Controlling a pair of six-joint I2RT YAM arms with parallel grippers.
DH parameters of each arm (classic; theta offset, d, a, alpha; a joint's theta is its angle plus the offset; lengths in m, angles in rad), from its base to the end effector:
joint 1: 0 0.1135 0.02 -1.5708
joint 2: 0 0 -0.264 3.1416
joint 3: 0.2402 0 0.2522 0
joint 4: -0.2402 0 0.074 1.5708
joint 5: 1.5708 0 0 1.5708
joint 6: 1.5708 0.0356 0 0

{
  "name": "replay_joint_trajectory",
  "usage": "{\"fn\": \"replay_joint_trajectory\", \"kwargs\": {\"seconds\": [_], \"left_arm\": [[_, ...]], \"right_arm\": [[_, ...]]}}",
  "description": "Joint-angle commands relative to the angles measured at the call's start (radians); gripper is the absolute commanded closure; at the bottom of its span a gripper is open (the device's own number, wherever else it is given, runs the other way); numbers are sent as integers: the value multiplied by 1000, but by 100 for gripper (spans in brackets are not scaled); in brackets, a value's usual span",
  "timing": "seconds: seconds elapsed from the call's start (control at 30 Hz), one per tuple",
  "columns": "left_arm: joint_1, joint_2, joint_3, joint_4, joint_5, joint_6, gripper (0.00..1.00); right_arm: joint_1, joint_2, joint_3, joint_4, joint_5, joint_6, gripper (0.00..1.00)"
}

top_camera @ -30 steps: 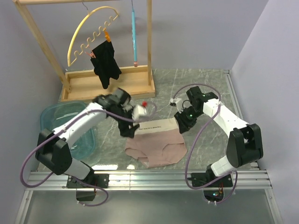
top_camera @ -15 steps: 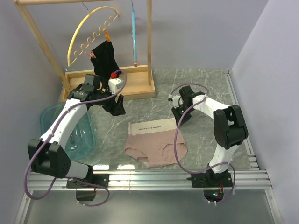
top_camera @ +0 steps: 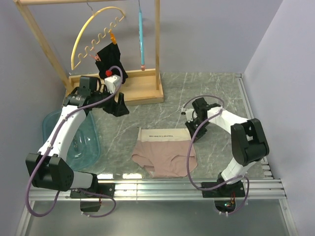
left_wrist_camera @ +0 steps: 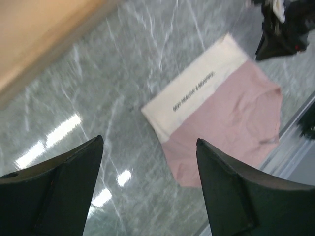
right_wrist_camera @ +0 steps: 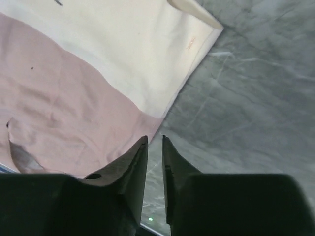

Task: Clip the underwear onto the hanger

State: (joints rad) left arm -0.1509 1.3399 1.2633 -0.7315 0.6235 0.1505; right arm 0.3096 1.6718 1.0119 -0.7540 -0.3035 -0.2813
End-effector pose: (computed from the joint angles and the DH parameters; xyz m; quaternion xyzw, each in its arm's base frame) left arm 0.2732 -0.0626 0.3372 0.2455 0.8563 -0.2848 0.3542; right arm 0.2766 0.0996 0.1667 -0.2983 0.9393 0.1518 0.0753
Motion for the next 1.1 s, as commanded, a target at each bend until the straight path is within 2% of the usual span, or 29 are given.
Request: {"fn": "replay_joint_trajectory", "kwargs": {"seconds": [0.0,0.1,0.13,0.27,0.37,0.5,0.53,0.77,0.97,1.07], "left_arm": [[14,-61,106,108,70,-87,18],[14,-73,186,147,27,-155,10],[14,-74,223,158,21,-213,9],[14,-81,304,243,30,-345,7],[14,-87,346,371,30,-491,1],[11,-64,383,594,33,-655,1],[10,-48,413,607,30,-699,1],[-53,93,538,635,-65,-790,2],[-157,146,597,595,-243,-738,2],[-168,186,620,580,-257,-739,3]], "right_arm": [[-7,-107,66,-33,15,7,71],[-14,-194,111,-19,3,22,42],[-12,-214,140,-19,-2,25,38],[-13,-297,206,2,-8,36,36],[-15,-333,255,16,-17,56,34],[-20,-356,309,57,-28,111,29],[-23,-357,316,68,-29,120,28],[-61,-331,393,76,-57,143,27],[-96,-311,390,64,-83,117,27],[-118,-302,389,61,-105,111,27]]}}
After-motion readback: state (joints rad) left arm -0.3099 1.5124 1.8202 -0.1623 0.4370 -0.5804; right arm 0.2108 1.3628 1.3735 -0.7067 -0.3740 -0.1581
